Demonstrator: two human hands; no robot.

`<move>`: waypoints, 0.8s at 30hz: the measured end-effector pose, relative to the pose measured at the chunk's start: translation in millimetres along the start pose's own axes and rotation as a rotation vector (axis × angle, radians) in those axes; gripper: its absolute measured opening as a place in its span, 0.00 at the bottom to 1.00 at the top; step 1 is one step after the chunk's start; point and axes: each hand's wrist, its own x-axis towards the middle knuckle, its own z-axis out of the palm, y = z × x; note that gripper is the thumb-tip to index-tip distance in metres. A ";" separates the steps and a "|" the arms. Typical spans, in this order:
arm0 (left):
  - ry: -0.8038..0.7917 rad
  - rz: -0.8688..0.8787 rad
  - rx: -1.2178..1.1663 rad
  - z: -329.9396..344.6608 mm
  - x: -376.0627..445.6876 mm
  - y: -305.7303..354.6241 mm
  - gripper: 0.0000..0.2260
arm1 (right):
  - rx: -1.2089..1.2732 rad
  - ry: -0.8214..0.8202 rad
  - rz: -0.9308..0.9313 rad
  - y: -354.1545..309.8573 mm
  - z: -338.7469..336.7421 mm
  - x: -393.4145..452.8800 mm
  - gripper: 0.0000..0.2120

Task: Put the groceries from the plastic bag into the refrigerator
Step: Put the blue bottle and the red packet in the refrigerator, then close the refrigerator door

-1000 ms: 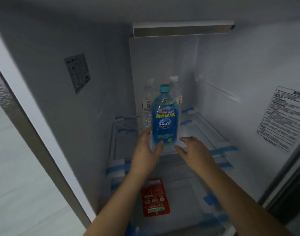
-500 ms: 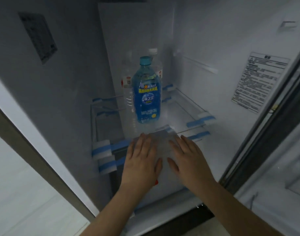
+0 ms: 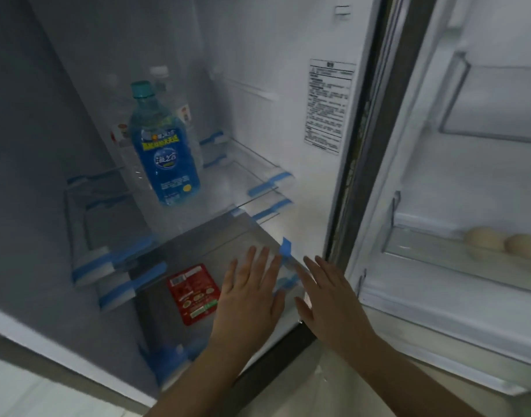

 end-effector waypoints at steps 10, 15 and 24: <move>-0.053 0.095 -0.030 16.4 -2.0 110.2 0.24 | -0.036 0.043 0.141 81.0 -18.5 -96.8 0.25; -0.079 0.204 -0.051 30.9 -8.1 178.8 0.23 | -0.034 0.013 0.260 136.0 -38.5 -154.2 0.28; -0.279 0.351 -0.080 54.0 -8.6 274.5 0.29 | -0.061 0.036 0.447 208.2 -46.6 -236.6 0.25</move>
